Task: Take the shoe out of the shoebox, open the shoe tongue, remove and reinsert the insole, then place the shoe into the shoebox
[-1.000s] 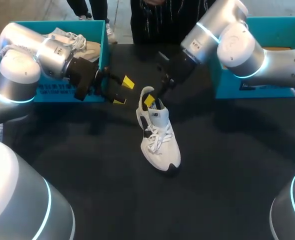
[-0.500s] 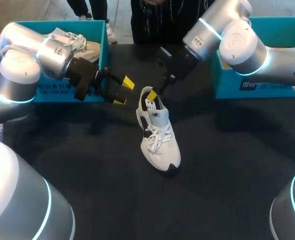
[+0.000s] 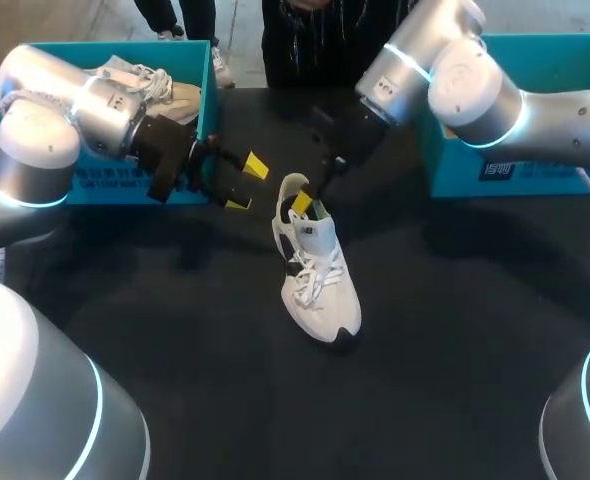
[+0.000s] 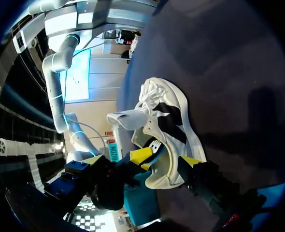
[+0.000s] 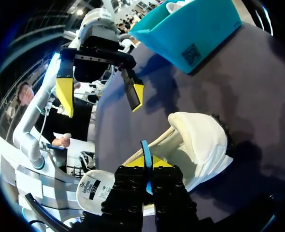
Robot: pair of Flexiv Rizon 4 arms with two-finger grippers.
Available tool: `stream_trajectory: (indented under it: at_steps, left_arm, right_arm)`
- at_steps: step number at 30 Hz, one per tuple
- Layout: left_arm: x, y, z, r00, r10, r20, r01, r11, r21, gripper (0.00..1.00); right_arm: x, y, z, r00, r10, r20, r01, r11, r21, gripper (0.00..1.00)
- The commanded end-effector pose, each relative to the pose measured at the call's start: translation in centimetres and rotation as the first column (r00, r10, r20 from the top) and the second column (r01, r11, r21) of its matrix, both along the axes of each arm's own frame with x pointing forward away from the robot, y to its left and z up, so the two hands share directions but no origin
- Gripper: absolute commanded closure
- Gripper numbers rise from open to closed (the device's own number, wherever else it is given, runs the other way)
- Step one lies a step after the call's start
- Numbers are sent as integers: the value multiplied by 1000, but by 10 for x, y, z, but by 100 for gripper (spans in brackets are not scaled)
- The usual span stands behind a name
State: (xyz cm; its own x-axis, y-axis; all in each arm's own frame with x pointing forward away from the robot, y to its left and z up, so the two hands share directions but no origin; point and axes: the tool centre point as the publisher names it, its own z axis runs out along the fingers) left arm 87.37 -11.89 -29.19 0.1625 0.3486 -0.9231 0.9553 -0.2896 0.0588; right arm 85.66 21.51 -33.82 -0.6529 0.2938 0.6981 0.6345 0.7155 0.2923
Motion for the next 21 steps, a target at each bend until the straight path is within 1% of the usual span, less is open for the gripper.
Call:
stream_trajectory:
  at_steps: [1,2,3,4,5,8,17,21]
  left_arm:
    - [-1,-1,0,1000,-1,2,1,1000,2,0]
    - [-1,-1,0,1000,-3,2,3,1000,2,0]
    - [-1,-1,0,1000,-4,2,4,1000,2,0]
    - [-1,-2,0,1000,-6,3,6,1000,2,0]
    - [-1,-2,0,1000,-6,3,6,1000,1,0]
    - [-1,-2,1,1000,-6,5,6,1000,0,0]
    - [-1,0,0,1000,-2,2,2,1000,-1,0]
    - [0,0,0,1000,0,1,0,1000,-2,0]
  right_arm:
    - [-1,2,0,1000,-9,11,9,1000,2,100]
    - [0,2,1,1000,-9,18,9,1000,1,100]
    - [0,2,2,1000,-10,25,10,1000,2,92]
    - [1,3,3,1000,-10,29,10,1000,3,77]
    - [2,3,4,999,-9,32,9,1000,2,71]
    - [3,3,7,999,-8,45,9,1000,0,63]
    - [6,3,22,995,-17,101,19,1000,-17,62]
    - [11,-1,30,991,-33,132,36,999,-19,60]
